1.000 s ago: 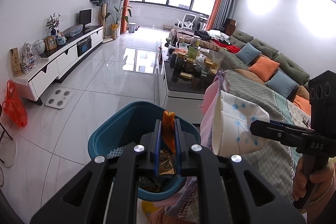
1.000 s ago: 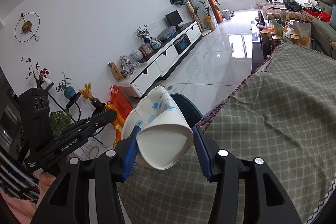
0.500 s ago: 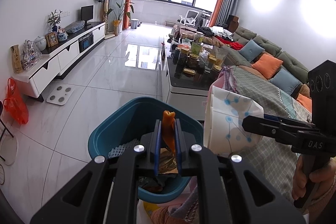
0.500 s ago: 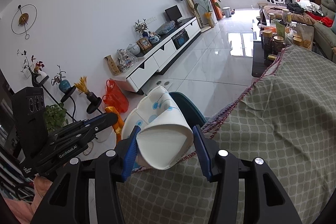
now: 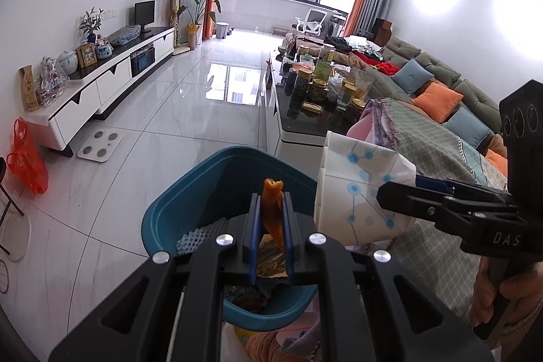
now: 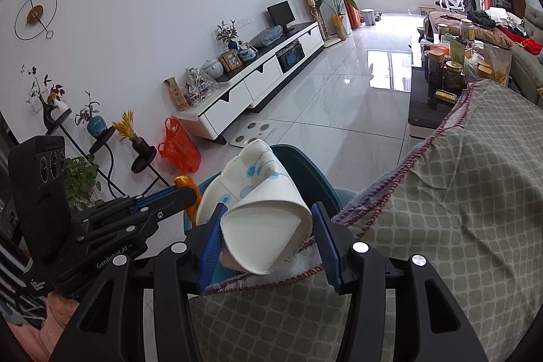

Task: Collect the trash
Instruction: 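Open both grippers over the teal bin to drop peel and cup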

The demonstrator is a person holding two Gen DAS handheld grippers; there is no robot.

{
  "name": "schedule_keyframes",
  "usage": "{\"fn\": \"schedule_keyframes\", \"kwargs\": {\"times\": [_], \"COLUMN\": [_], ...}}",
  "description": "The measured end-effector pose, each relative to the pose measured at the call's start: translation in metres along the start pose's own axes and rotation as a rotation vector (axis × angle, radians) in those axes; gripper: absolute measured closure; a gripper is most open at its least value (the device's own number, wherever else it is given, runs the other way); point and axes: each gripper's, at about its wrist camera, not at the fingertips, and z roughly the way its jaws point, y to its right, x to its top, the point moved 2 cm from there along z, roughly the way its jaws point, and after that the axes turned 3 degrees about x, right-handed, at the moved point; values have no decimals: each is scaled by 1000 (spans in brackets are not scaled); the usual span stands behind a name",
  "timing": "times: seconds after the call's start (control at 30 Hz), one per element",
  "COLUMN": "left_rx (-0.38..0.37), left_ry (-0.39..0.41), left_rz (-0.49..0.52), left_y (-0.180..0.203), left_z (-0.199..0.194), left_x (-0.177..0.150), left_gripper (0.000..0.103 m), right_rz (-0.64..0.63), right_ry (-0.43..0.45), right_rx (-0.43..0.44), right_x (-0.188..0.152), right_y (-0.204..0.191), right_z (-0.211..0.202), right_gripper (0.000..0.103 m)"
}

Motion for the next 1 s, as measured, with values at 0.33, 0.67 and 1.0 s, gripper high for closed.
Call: {"fn": "schedule_keyframes", "kwargs": {"times": [0.33,0.67,1.0], "left_rx": [7,11,-6], "left_ry": [-21,-45,-25], "left_rz": [-8,-46,-59], "left_y": [-3,-15,-20], "left_z": [9,18,13], "left_x": [-2,-4,-6], "left_gripper": [90,78,67], "right_rz": [0,19,45], "right_ry": [-24,-43,-16], "right_rx": [-12,0,8], "right_x": [4,6,1], "right_y": [-2,0,11], "right_z": [18,32,16], "right_gripper": [52,46,45]}}
